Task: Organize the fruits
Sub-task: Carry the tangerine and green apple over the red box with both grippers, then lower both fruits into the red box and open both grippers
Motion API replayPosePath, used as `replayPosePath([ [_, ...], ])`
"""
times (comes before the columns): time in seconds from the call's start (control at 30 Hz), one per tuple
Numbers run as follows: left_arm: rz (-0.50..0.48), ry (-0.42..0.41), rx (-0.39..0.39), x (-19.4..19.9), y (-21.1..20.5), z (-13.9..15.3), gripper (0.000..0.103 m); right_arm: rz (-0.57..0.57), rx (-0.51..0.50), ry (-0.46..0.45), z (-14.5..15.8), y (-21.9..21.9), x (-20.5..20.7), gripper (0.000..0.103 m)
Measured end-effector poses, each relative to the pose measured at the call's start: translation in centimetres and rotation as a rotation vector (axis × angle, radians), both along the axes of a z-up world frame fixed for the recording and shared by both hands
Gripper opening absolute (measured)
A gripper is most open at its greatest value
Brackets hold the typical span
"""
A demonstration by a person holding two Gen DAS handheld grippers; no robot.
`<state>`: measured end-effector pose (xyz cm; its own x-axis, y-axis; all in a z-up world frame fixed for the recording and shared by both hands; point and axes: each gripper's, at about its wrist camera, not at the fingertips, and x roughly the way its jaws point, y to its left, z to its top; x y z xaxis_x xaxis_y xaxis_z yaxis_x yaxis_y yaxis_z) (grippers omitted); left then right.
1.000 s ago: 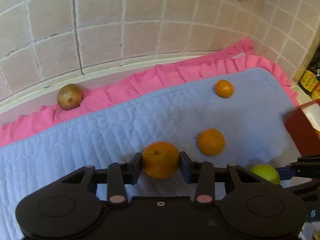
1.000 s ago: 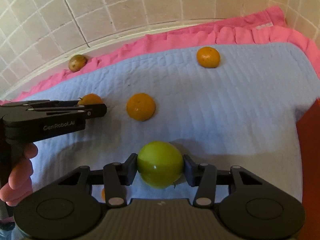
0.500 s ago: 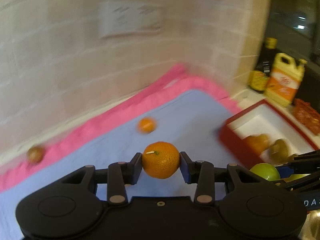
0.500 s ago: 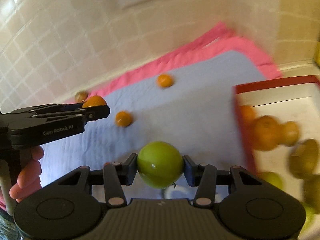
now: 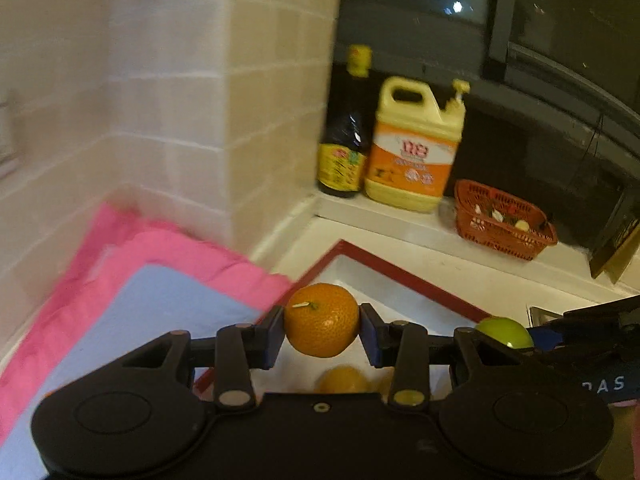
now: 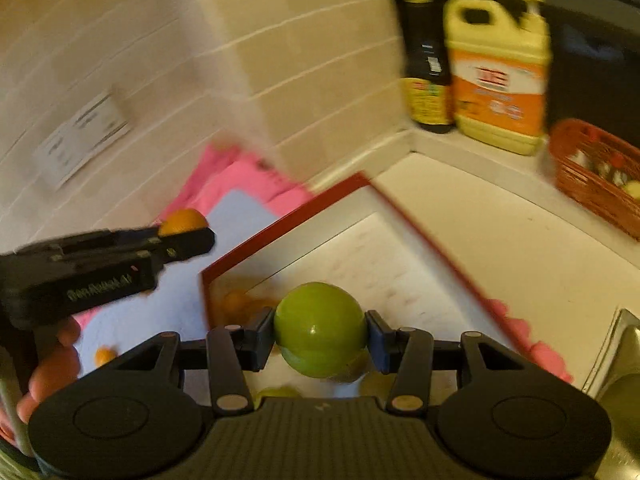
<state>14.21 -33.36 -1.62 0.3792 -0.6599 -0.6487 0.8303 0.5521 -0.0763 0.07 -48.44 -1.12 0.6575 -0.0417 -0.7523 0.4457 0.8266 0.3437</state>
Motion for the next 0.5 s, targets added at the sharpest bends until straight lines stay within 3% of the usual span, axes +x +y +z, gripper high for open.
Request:
replayPosePath([
  [0.2,0.002,0.104,0.081,3.3,-5.5,-4.3,0.048,-0.104,0.043,0.030,-3.8,-2.4,3.2,0.050],
  [0.5,-0.022,0.158,0.147,5.5,-7.5,-8.5,0.048,-0.147,0.065,0.107,-8.1,-3.3,5.0,0.050],
])
